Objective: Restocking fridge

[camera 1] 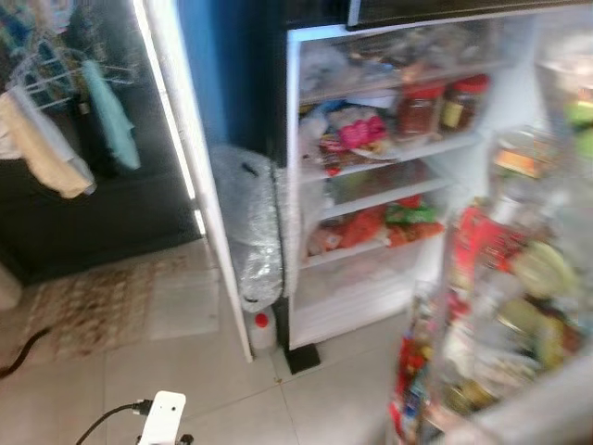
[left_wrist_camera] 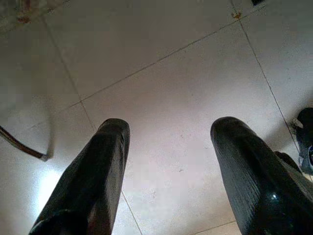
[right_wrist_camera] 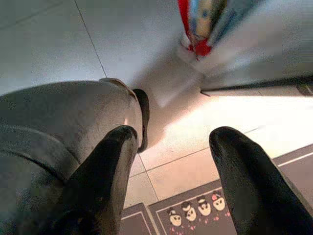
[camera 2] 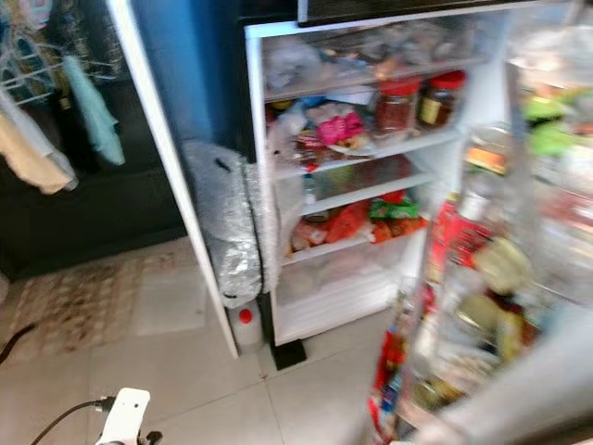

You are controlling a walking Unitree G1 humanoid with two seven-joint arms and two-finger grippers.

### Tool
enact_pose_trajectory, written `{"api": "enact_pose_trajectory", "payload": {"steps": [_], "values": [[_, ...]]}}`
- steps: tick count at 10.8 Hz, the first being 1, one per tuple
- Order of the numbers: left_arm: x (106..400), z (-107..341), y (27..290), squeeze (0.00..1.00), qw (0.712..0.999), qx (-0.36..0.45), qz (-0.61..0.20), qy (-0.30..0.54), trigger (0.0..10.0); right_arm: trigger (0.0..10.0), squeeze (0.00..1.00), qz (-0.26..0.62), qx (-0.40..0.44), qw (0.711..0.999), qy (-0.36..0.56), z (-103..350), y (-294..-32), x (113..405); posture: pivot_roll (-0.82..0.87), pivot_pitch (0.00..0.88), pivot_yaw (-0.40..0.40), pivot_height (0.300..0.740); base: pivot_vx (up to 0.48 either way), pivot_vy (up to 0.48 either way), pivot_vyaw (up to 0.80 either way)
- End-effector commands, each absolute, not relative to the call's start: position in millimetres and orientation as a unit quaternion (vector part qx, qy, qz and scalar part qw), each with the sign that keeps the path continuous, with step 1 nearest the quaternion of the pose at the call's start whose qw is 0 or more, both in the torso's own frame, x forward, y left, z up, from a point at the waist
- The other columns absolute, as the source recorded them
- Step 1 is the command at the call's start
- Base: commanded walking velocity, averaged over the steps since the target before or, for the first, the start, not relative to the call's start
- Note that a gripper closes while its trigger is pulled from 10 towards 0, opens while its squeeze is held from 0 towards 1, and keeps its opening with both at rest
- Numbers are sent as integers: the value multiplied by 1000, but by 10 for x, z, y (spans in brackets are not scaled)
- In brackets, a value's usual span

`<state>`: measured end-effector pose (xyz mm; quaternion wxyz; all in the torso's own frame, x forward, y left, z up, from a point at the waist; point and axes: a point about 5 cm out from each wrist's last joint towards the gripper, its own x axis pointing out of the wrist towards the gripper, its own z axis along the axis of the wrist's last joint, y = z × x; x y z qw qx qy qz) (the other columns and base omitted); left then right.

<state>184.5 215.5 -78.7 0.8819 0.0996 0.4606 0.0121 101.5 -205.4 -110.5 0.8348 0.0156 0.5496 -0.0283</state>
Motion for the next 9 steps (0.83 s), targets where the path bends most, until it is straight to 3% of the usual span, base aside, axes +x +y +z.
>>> {"api": "enact_pose_trajectory", "payload": {"steps": [1, 9], "values": [[1791, -810, 2173, 0, 876, 109, 6, 470, 10000, 10000, 0, -25, 15, 830, 557, -1116, -2037, 992, -169, 0, 28, 740, 0, 0, 0], [1787, -814, 2165, 0, 874, 111, -5, 472, 10000, 10000, 0, -8, 5, 823, 568, -1119, -2035, 994, -175, 0, 29, 740, 0, 0, 0]]}}
